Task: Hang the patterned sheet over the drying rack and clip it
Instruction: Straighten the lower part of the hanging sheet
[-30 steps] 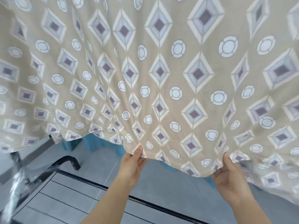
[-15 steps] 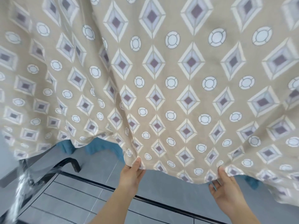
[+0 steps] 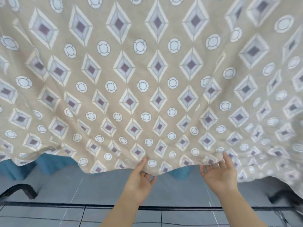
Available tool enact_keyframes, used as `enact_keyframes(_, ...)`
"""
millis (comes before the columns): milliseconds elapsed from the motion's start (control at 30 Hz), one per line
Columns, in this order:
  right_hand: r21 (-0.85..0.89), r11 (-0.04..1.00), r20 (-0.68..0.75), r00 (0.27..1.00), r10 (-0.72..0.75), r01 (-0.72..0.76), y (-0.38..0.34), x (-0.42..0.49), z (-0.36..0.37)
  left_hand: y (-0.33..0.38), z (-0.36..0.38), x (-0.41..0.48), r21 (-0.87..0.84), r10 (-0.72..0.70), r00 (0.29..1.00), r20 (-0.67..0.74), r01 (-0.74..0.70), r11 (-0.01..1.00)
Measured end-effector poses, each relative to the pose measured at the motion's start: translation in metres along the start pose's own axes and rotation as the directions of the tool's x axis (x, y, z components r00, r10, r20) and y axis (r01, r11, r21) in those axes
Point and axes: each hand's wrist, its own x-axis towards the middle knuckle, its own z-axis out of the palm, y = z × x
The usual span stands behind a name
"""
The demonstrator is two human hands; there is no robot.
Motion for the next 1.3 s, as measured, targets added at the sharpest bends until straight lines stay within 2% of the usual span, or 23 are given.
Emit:
enact_keyframes(67,-0.012,1.0,-0.032,0.999,-0.012,0.011,-0.011,-0.001,-0.006,-0.008,0.006,0.006,0.035,0.01,1.0,-0.022,-0.009,0.999)
enact_keyframes(233,-0.207,0.977,-0.099,0.992,-0.078,0.056,-0.013,0.006,-0.034,-0.004,0.0,0.015,0.226,0.119,0.988,-0.096,-0.094,0.97)
enact_keyframes(467,-0.299,0.954,-0.172,0.983,-0.064,0.01,0.005,-0.001,-0.047,0.012,-0.019,0.024,0.461,0.259,0.945,-0.198,-0.143,0.876)
enact_keyframes(600,-0.317,0.948,-0.211,0.976,-0.046,-0.024,0.017,-0.003,-0.051,0.014,-0.027,0.021,0.511,0.278,0.928,-0.25,-0.117,0.851)
enact_keyframes(700,-0.312,0.948,-0.194,0.981,0.004,-0.066,0.021,-0.003,-0.051,0.011,-0.026,0.019,0.47,0.284,0.921,-0.267,-0.133,0.872)
enact_keyframes(833,-0.276,0.951,-0.098,0.989,0.115,-0.138,0.01,-0.008,-0.055,-0.004,-0.01,0.015,0.206,0.173,0.955,-0.243,-0.123,0.971)
enact_keyframes(933,-0.191,0.979,-0.085,0.995,0.058,-0.074,-0.014,-0.016,-0.057,-0.026,0.01,0.011,0.083,0.022,0.987,-0.16,-0.009,0.997)
enact_keyframes(1067,-0.01,0.993,-0.152,0.982,-0.114,0.114,-0.06,-0.024,-0.062,-0.06,0.046,0.008,0.06,-0.098,0.991,-0.09,0.104,0.993)
enact_keyframes(1167,0.092,0.976,-0.172,0.968,-0.182,0.2,-0.093,-0.025,-0.07,-0.085,0.074,0.009,0.093,-0.157,0.987,-0.02,0.158,0.983)
enact_keyframes(1233,0.102,0.968,-0.183,0.961,-0.209,0.23,-0.107,-0.025,-0.076,-0.104,0.092,0.011,0.138,-0.194,0.98,0.038,0.187,0.973)
enact_keyframes(1300,0.029,0.968,-0.239,0.942,-0.236,0.25,-0.114,-0.023,-0.084,-0.124,0.107,0.013,0.207,-0.221,0.973,0.073,0.202,0.957)
